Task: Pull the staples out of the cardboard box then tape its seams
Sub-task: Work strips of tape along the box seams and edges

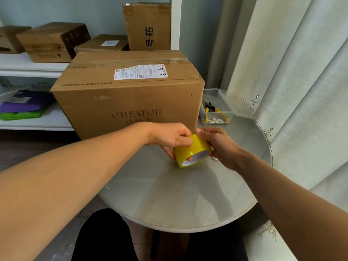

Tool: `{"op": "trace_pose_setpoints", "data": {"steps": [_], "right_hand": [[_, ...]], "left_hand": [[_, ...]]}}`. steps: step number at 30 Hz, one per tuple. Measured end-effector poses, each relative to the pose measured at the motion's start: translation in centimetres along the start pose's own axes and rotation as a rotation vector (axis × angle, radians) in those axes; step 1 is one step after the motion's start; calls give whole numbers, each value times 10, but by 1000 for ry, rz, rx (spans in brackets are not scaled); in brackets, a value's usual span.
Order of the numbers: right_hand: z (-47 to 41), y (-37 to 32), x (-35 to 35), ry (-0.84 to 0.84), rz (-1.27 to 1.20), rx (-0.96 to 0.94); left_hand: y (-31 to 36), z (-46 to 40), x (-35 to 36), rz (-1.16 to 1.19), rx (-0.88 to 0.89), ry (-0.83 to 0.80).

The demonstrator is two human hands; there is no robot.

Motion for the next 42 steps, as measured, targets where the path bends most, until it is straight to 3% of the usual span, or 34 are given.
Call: {"op": "trace_pose_setpoints", "data": {"steps": [14, 22, 28, 34, 42], "right_hand": [[1, 7, -6, 15, -15, 14], [-2, 11, -7, 23, -51, 22], [-4, 5, -8, 84, -3, -39], [-4, -7, -10, 90, 22, -130], [-5, 7, -5, 57, -8, 34]], "left_hand": [[10, -4, 5, -112, 9, -8], [9, 1, 5, -56, 15, -51], [5, -1, 1, 15, 18, 82], [4, 0, 1, 95, -3, 19], [3, 3, 3, 163, 15, -20]]}}
Point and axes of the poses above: each hand's wrist, its own z-axis away from the middle knuckle, its own x-axis out of the palm, y = z × x, the point moved 6 cm from there along -z, towards the middle knuckle, and after that the axes turned 5 degrees about z, right-handed, at the moved point
